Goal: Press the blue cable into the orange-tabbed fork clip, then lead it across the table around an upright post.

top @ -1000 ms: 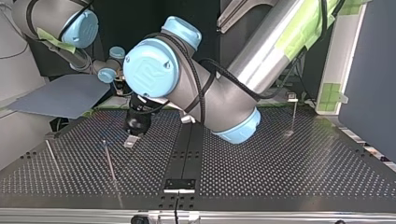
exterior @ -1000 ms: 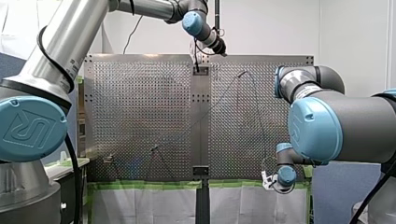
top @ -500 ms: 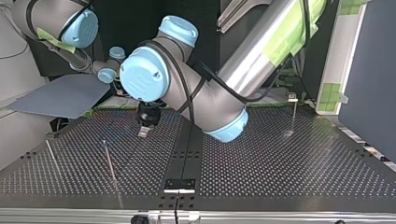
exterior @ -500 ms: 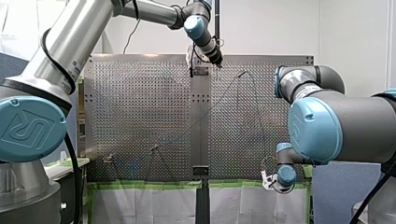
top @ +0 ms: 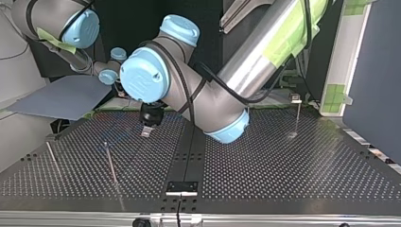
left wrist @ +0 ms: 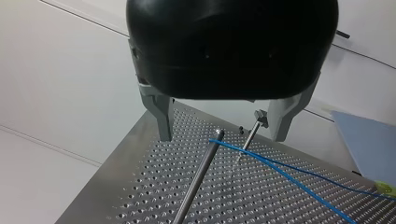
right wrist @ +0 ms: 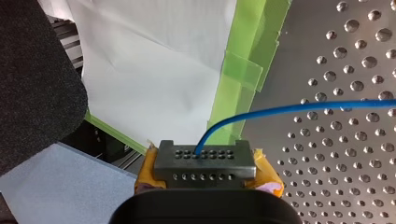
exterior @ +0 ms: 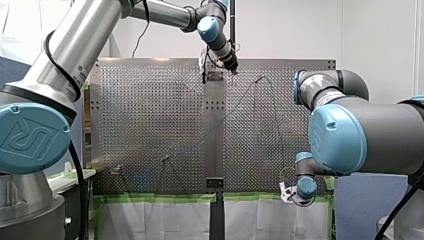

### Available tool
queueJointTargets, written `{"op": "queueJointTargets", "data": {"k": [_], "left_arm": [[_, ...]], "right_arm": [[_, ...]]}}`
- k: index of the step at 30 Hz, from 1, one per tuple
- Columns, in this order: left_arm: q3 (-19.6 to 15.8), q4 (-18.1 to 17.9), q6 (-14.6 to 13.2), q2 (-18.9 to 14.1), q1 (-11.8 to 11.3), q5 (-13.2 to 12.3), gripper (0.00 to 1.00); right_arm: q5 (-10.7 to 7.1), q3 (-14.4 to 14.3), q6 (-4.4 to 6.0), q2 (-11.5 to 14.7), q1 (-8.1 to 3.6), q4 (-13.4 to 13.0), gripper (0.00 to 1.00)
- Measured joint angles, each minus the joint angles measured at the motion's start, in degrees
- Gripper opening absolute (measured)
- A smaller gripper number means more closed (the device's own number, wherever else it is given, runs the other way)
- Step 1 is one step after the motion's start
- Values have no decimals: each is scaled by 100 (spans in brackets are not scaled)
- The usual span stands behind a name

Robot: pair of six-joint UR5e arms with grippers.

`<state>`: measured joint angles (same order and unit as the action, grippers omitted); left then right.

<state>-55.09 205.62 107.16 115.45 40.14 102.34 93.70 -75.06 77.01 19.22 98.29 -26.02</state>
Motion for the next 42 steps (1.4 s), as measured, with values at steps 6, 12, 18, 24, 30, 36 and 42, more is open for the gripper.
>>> {"op": "queueJointTargets", "data": {"k": [6,12,18,24,30,36,42], "left_arm": [[-19,12,23,-69,92,206,100],[-237,-127,83,-242,183,455,100],[-497,-376,294,-495,173,447,100],[-797,-677,591,-796,155,464,100],[-1082,-964,876,-1081,93,489,100],[-1372,-1250,1005,-1370,0,536,100],[-1648,-1531,1009,-1474,-79,527,100]], "right_arm": [[0,4,-1,17,2,13,0],[1,6,0,34,2,31,0],[-22,8,-2,43,2,34,0],[-34,2,0,54,2,34,0],[-35,2,0,61,2,34,0],[-58,3,0,66,8,33,0],[-61,9,0,72,26,30,0]]}}
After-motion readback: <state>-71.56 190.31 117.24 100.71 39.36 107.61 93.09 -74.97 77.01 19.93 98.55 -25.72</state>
